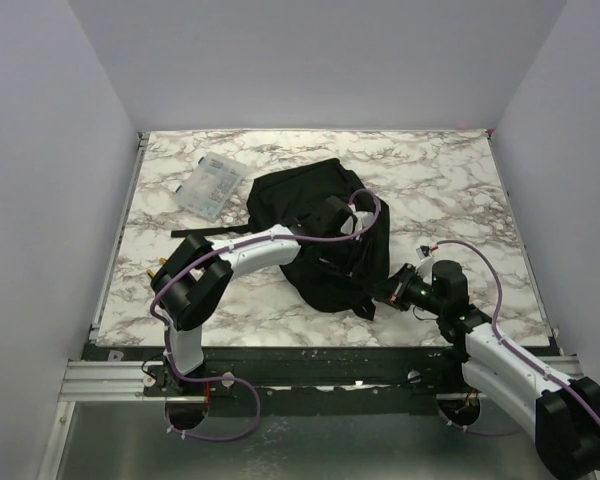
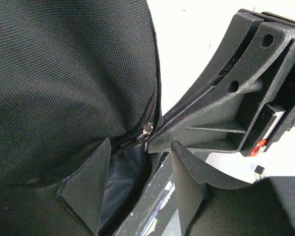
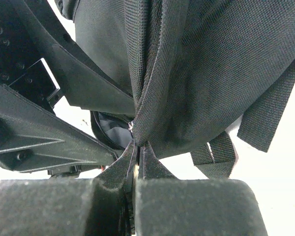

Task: Pack the student bag
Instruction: Zip the student bag at the center of the board.

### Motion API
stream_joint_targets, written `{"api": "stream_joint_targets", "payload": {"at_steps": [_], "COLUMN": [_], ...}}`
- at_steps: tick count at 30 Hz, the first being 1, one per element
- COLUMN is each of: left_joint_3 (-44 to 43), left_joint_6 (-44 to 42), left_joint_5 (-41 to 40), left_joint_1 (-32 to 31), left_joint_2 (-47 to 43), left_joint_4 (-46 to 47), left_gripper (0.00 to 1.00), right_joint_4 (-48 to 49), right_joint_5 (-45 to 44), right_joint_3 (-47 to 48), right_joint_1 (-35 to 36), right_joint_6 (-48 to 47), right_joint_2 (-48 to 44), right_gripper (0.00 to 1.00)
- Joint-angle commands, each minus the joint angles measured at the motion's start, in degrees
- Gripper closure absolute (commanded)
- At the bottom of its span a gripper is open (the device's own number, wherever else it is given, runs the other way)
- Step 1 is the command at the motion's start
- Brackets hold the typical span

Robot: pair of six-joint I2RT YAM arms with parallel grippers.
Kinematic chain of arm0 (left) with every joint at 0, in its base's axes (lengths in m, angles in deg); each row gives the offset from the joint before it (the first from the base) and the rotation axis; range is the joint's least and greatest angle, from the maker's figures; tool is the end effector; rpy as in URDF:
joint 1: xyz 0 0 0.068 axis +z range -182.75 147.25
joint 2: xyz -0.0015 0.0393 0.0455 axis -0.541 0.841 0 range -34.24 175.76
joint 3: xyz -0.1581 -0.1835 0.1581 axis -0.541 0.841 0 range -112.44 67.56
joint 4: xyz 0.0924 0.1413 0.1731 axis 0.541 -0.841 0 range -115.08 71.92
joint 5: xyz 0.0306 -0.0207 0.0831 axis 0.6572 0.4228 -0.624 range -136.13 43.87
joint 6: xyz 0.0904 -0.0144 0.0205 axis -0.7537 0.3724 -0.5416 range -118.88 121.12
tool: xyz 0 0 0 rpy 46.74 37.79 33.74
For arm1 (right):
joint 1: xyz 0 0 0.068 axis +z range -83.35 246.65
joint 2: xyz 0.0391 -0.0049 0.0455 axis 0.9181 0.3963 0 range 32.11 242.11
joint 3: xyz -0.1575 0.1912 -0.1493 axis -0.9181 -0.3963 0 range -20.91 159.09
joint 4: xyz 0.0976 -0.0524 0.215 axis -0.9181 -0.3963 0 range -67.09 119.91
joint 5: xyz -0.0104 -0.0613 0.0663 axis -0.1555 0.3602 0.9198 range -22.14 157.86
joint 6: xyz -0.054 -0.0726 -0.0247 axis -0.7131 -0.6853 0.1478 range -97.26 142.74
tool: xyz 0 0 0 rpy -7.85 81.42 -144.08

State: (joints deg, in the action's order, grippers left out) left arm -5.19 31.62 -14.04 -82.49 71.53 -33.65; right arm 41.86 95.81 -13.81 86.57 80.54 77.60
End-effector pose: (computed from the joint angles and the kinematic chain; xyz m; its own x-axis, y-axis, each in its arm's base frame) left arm 0.2326 -0.3443 0.2029 -0.8610 0.3514 -0.3677 0.5068 0.5312 -0.6790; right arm 0.1454 0.0950 0.1556 -0.8116 0.5010 -0.3005 -0.0162 0.4949 0.8688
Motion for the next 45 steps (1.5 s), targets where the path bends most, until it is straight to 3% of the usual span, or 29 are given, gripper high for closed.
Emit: {"api": "stream_joint_targets", "payload": {"at_steps": [1, 9, 21, 29, 31, 41, 42, 44, 45], "left_joint_3": [-0.27, 4.03, 6.24, 5.28, 5.16, 4.67, 4.95, 5.54, 5.62], "left_joint_6": [-2.39, 0.85, 3.0, 5.0, 5.03, -1.11, -1.74, -2.84, -2.9], "left_joint_5": [3.23, 11.99, 10.22, 10.56, 11.02, 2.59, 1.3, -0.62, -0.65], "left_joint_1": [0.23, 0.25, 1.54, 2.48, 2.47, 1.63, 1.05, 0.11, -0.05], "left_joint_2": [0.82, 0.58, 0.59, 1.62, 1.8, -4.92, -5.79, -6.89, -6.98], "left_joint_4": [1.93, 10.6, 11.79, 12.39, 12.41, 2.6, 2.19, 1.87, 1.77], "left_gripper": [0.48, 0.62, 0.85, 0.93, 1.0, 1.0, 1.0, 1.0, 1.0], "right_joint_4": [0.85, 1.51, 1.41, 0.99, 0.8, -14.59, -15.76, -21.66, -25.25], "right_joint_5": [1.18, 1.53, 1.94, 2.2, 1.98, -7.81, -8.02, -10.87, -13.15], "right_joint_3": [-0.59, -0.54, -0.58, -0.57, -0.45, 4.51, 5.39, 9.33, 11.11], "right_joint_1": [0.38, 0.38, 0.38, 0.31, 0.3, 0.36, 0.36, 0.37, 0.38], "right_joint_6": [-0.93, -0.57, -0.23, 0.22, 0.29, -1.7, -1.87, -1.99, -1.91], "right_joint_2": [0.27, 0.9, 0.71, -0.08, -0.23, -2.68, -2.73, -2.49, -2.43], "right_gripper": [1.0, 1.0, 1.0, 1.0, 1.0, 1.0, 0.96, 0.66, 0.59]}}
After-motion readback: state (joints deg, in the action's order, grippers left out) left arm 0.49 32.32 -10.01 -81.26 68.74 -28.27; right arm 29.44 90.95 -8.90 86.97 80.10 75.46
